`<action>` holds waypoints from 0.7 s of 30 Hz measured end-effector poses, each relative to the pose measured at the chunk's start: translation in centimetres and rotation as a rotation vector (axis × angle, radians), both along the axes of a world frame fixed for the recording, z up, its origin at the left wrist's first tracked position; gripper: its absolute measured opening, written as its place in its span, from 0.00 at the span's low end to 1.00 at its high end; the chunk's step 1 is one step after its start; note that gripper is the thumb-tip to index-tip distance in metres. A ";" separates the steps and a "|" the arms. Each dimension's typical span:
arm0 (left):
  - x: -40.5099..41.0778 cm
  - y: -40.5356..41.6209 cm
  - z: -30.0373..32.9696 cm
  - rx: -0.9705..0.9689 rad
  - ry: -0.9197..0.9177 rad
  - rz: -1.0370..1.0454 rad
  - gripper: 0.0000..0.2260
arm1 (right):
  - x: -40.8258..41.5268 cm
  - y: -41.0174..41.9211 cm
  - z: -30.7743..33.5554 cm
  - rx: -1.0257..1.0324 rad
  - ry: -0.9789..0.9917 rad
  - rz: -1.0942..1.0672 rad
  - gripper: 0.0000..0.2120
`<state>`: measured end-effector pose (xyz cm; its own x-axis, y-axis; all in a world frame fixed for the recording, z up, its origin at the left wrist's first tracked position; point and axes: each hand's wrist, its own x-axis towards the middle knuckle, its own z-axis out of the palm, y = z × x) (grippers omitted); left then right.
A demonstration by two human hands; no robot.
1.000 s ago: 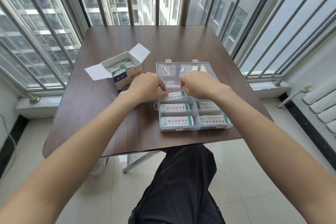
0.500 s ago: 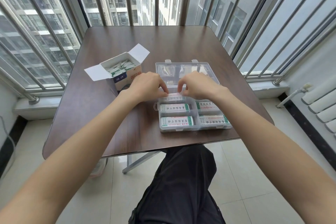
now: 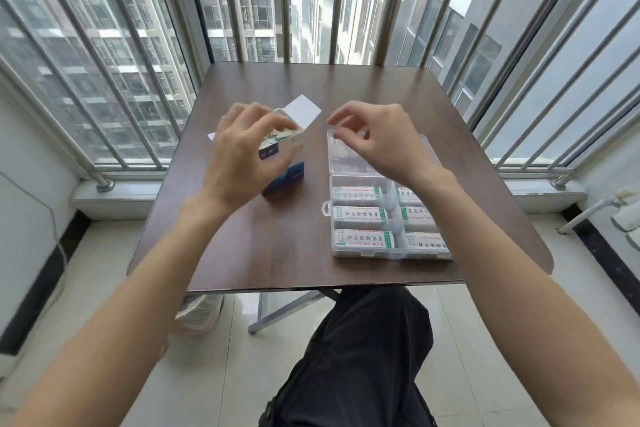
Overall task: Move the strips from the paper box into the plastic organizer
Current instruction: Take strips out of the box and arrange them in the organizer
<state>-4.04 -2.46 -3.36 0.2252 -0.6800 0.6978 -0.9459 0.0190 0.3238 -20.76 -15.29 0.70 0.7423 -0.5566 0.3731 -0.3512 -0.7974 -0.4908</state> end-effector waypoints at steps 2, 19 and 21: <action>2.3 0.8 -0.1 0.178 0.046 0.158 0.31 | 2.8 0.4 0.2 -0.027 -0.010 0.101 0.06; 4.7 0.7 -1.2 0.464 0.307 0.204 0.34 | 12.1 -1.0 0.8 0.072 0.377 0.322 0.07; 4.7 0.6 -1.3 0.457 0.317 0.203 0.35 | 11.6 -1.3 0.8 0.111 0.368 0.325 0.10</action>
<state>0.65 -1.82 -4.67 0.5318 -0.8174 0.2216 -0.7720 -0.3603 0.5236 -9.13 -16.61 1.53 0.9550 -0.2964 0.0052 -0.2595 -0.8443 -0.4689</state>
